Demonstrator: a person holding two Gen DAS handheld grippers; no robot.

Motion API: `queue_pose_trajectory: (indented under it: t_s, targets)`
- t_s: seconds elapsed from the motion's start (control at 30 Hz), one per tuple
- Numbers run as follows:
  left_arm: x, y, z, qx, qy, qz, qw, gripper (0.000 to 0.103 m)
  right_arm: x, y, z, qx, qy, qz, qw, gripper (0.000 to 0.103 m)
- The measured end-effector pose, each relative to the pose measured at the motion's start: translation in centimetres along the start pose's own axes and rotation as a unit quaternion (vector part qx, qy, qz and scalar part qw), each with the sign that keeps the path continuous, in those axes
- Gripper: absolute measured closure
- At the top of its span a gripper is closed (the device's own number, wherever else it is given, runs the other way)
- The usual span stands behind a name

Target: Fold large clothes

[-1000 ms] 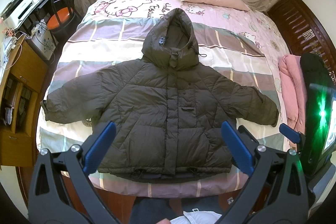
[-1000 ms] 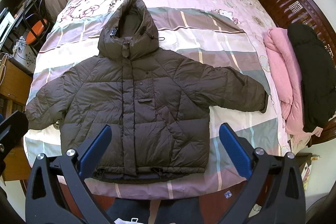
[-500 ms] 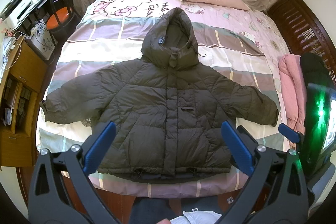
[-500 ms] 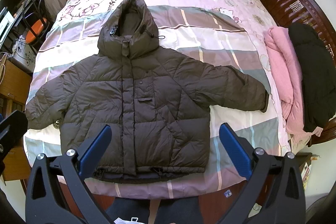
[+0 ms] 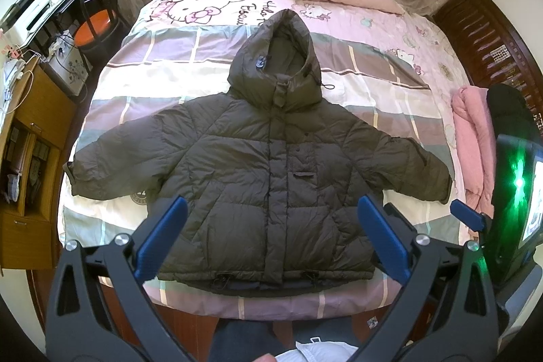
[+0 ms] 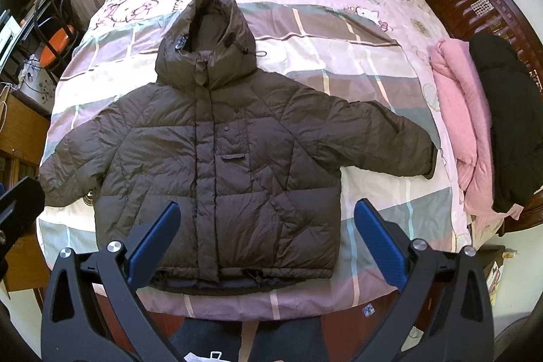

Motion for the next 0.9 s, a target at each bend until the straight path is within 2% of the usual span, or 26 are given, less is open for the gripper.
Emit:
queue_pose_trajectory:
  t_s: [0.17,0.27,0.33,0.4,0.47,0.53,0.63,0.73,0.8,0.83,0.9]
  targets:
    - [1.2,-0.7,2.4,-0.007,0.014,-0.002,0.9999,0.002,1.9,-1.7,3.7,-0.011,0.033,0.014,0.999,0.001]
    - [1.8,-1.0,4.7,0.017,0.037,-0.016,0.9990,0.002,3.2,-3.9,6.5,-0.031,0.054,0.034,0.997,0.001]
    - [2.5,-1.3,6.5,0.028,0.055,-0.031,0.9977,0.002,3.7,-6.4,8.2,-0.069,0.061,0.066,0.994,0.001]
    - [2.9,-1.6,8.3,0.026,0.068,-0.041,0.9965,0.002,4.7,-10.4,10.8,-0.119,0.051,0.113,0.985,0.001]
    - [3.6,-2.6,10.8,0.029,0.089,-0.049,0.9944,0.002,5.6,-14.5,13.7,-0.137,0.050,0.150,0.978,0.001]
    - [4.5,-4.1,14.0,0.024,0.105,-0.051,0.9929,0.002,7.0,-19.3,16.9,-0.156,0.050,0.205,0.965,0.001]
    - [6.0,-6.7,19.8,-0.009,0.142,-0.037,0.9890,0.002,9.9,-27.6,22.0,-0.182,0.031,0.314,0.931,0.001]
    - [7.3,-9.2,25.3,-0.022,0.158,-0.046,0.9860,0.002,13.8,-35.8,27.2,-0.176,0.029,0.407,0.896,0.001]
    - [8.5,-11.5,29.3,-0.025,0.172,-0.053,0.9834,0.002,15.5,-39.2,29.8,-0.186,0.023,0.445,0.876,0.001]
    - [8.8,-12.2,30.4,-0.026,0.177,-0.055,0.9824,0.002,16.2,-40.8,31.3,-0.201,0.017,0.466,0.862,0.001]
    - [9.7,-14.2,33.3,-0.030,0.188,-0.054,0.9803,0.002,17.1,-43.1,33.6,-0.212,0.012,0.495,0.843,0.001]
Point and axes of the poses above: each gripper's, at about its wrist camera, not at the fingertips, and z roughly the way its jaws point, y to its left, x to its underside, the point moved 3 cm from there along z, roughly the way its jaws point, and after that the axes turned 11 degrees about -z, right-handed, at the moved point
